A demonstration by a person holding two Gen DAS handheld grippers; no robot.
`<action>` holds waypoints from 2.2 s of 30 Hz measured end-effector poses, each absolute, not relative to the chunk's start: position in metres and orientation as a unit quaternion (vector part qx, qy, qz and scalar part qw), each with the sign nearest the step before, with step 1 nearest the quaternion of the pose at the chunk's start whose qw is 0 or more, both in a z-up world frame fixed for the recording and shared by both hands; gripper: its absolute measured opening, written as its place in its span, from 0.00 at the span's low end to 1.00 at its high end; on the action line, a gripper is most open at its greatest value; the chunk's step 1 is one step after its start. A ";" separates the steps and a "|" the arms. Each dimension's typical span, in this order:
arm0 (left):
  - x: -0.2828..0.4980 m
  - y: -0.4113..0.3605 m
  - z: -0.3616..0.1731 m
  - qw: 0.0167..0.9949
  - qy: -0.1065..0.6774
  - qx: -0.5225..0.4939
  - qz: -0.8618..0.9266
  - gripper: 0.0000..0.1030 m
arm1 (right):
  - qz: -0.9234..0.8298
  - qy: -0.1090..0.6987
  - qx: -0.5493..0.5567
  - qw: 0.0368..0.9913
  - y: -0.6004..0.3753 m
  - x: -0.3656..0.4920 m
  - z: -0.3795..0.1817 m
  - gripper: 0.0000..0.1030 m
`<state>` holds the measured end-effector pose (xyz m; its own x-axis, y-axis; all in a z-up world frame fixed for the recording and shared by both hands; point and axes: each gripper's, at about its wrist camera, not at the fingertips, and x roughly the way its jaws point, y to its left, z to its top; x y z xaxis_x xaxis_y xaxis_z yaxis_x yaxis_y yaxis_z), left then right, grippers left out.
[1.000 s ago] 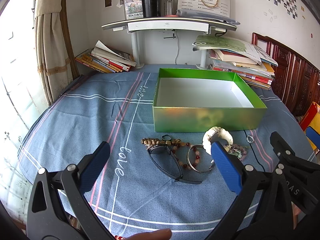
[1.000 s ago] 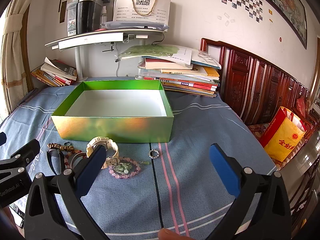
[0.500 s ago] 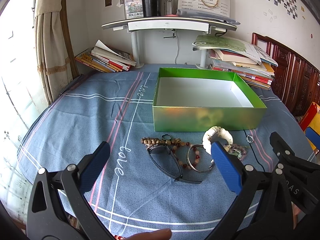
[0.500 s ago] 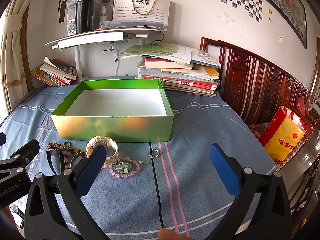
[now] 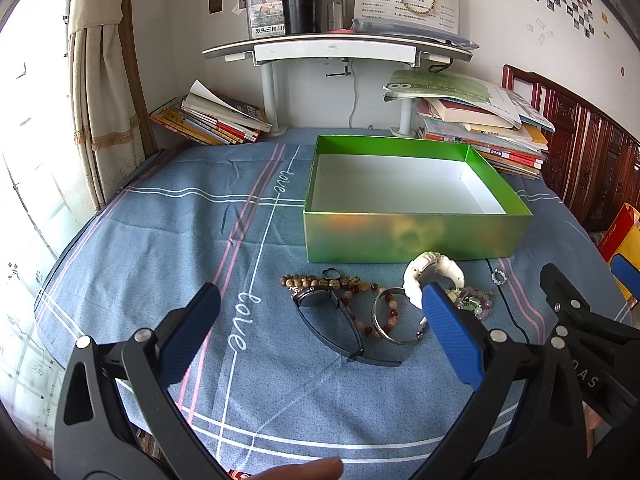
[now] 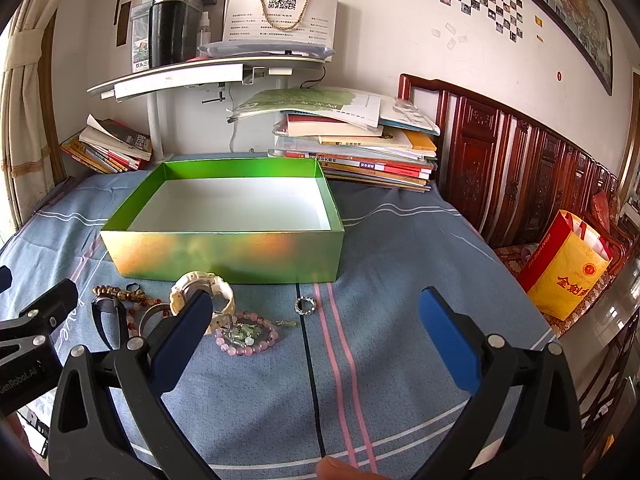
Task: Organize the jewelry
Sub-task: 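Grasp the black watch with the left gripper while the right gripper grasps the jade pendant, then carry the black watch into the green box and open the left gripper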
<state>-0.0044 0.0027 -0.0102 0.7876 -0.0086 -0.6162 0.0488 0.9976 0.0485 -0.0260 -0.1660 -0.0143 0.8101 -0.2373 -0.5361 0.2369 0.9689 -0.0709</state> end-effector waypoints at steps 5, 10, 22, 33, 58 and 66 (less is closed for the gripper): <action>0.002 0.005 -0.013 0.940 0.339 0.037 -0.016 0.96 | -0.126 0.298 -0.005 0.946 -0.168 -0.019 -0.016 0.98; 0.030 0.020 -0.037 0.911 0.409 0.058 0.009 0.96 | -0.113 0.381 -0.024 0.917 -0.186 0.012 -0.043 0.98; 0.046 0.051 -0.065 0.887 0.462 0.011 -0.019 0.69 | -0.004 0.430 0.011 0.903 -0.157 0.071 -0.059 0.55; 0.070 0.043 -0.087 0.867 0.495 -0.014 -0.050 0.16 | 0.021 0.457 -0.029 0.889 -0.122 0.102 -0.079 0.17; 0.052 0.047 -0.062 0.887 0.459 -0.023 -0.051 0.02 | -0.001 0.423 -0.024 0.906 -0.137 0.070 -0.060 0.08; 0.050 0.048 -0.057 0.890 0.452 -0.025 -0.059 0.02 | 0.004 0.414 -0.011 0.910 -0.143 0.062 -0.052 0.09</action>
